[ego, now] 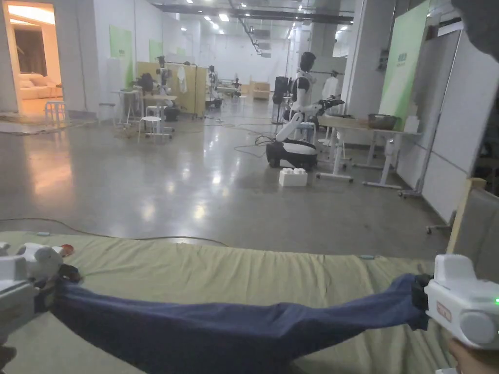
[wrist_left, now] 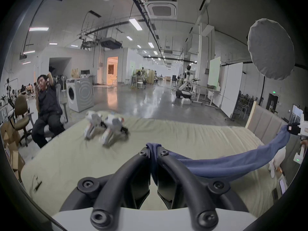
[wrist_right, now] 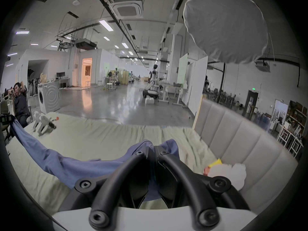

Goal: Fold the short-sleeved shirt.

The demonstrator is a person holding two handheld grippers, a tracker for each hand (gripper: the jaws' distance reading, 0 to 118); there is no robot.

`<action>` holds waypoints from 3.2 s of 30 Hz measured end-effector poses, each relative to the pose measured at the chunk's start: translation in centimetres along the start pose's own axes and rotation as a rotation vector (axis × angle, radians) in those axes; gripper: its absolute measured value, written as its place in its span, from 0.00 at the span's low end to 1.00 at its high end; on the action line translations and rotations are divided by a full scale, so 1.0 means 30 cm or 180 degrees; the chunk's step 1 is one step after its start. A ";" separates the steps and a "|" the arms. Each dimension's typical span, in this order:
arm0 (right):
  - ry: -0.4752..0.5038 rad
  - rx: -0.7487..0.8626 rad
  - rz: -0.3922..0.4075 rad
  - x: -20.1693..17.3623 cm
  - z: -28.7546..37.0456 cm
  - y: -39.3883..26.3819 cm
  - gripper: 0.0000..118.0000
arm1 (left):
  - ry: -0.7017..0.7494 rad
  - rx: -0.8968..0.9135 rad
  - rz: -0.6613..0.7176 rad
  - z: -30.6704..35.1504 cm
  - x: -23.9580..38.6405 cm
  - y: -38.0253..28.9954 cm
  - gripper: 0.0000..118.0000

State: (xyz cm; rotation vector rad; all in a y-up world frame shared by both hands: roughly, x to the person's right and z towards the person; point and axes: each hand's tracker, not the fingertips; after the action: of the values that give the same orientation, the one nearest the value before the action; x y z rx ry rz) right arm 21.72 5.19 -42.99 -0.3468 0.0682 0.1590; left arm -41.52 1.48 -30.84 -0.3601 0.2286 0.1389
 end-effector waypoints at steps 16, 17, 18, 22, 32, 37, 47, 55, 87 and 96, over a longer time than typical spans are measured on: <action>-0.0147 -0.0817 0.0236 -0.054 0.333 -0.667 0.04 | 0.0149 -0.1166 -0.0008 0.290 -0.084 -0.595 0.03; -0.0160 -0.0861 0.0215 -0.052 0.341 -0.694 0.04 | 0.0132 -0.1203 -0.0002 0.295 -0.085 -0.611 0.04; -0.0162 -0.0914 0.0180 -0.050 0.343 -0.719 0.04 | 0.0137 -0.1239 -0.0007 0.297 -0.087 -0.624 0.04; -0.0128 -0.1022 -0.0003 -0.055 0.355 -0.788 0.11 | 0.0288 -0.1326 -0.0082 0.332 -0.059 -0.646 0.26; -0.0123 -0.0086 0.0011 -0.215 0.445 -0.601 0.55 | 0.0364 -0.0735 -0.0354 0.391 0.043 -0.550 0.56; 0.0031 0.0374 -0.0184 -0.370 0.455 -0.479 0.55 | 0.0255 -0.0169 -0.0429 0.395 0.232 -0.474 0.40; 0.0145 0.0984 -0.0254 -0.564 0.511 -0.377 0.00 | 0.0013 0.0727 -0.0698 0.454 0.515 -0.392 0.00; 0.0136 0.0896 -0.0242 -0.565 0.486 -0.399 0.00 | -0.0028 0.0541 -0.0545 0.416 0.466 -0.435 0.00; 0.0327 0.0105 0.0019 -0.592 0.308 -0.525 0.00 | 0.0703 -0.2223 0.0402 0.081 -0.121 -0.743 0.43; 0.0473 -0.0223 -0.0033 -0.582 0.113 -0.530 0.00 | 0.0480 -0.2161 0.0314 0.063 -0.078 -0.744 0.01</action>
State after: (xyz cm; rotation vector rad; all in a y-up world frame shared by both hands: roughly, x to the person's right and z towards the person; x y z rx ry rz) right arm 7.30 -10.90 -32.89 -0.4285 0.2080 0.1252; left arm -39.52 -18.73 -21.13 -1.0371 0.3464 0.2878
